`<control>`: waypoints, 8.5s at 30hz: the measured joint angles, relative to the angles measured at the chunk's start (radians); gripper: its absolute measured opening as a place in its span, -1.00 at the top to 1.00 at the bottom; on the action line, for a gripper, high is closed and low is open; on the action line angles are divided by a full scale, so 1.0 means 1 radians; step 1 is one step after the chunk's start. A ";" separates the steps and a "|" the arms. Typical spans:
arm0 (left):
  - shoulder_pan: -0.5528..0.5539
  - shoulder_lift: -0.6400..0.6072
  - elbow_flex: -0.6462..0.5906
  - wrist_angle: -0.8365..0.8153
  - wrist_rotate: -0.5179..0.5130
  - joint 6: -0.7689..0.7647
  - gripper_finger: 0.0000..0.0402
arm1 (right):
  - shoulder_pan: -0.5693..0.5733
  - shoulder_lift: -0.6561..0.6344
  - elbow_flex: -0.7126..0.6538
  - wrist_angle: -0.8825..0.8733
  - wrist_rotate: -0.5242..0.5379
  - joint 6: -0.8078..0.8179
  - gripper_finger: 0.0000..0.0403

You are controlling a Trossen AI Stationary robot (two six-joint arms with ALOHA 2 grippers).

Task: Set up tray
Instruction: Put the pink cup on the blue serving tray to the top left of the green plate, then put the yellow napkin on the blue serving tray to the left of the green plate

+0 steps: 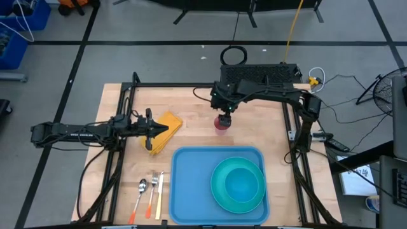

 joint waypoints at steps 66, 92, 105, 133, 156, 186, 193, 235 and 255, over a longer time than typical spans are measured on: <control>0.000 0.000 0.000 -0.026 -0.035 -0.060 0.85 | 0.280 -0.996 -0.633 0.529 -0.127 0.038 1.00; 0.000 0.000 0.000 -0.047 -0.043 -0.138 0.85 | 0.547 -0.777 -0.841 1.047 0.098 0.252 1.00; 0.000 0.000 0.000 -0.050 -0.044 -0.130 0.85 | 0.529 -0.246 -0.190 0.398 0.087 0.137 1.00; 0.000 0.000 0.000 -0.050 -0.044 -0.129 0.85 | 0.475 0.141 0.034 0.249 -0.061 0.215 1.00; 0.000 0.000 0.000 -0.049 -0.043 -0.129 0.85 | 0.477 0.164 0.068 0.175 -0.050 0.196 1.00; 0.000 0.000 0.000 -0.051 -0.043 -0.100 0.85 | 0.491 0.220 0.093 0.227 -0.025 0.135 0.68; 0.000 0.000 0.000 -0.051 -0.043 -0.100 0.85 | 0.507 0.217 0.105 0.236 -0.009 0.132 0.48; -0.001 0.000 0.000 -0.074 -0.044 -0.133 0.85 | 0.755 -0.842 -0.394 0.612 -0.003 0.023 0.99; -0.001 0.000 0.000 -0.073 -0.045 -0.176 0.85 | 0.647 -1.348 -1.086 1.006 0.178 0.050 1.00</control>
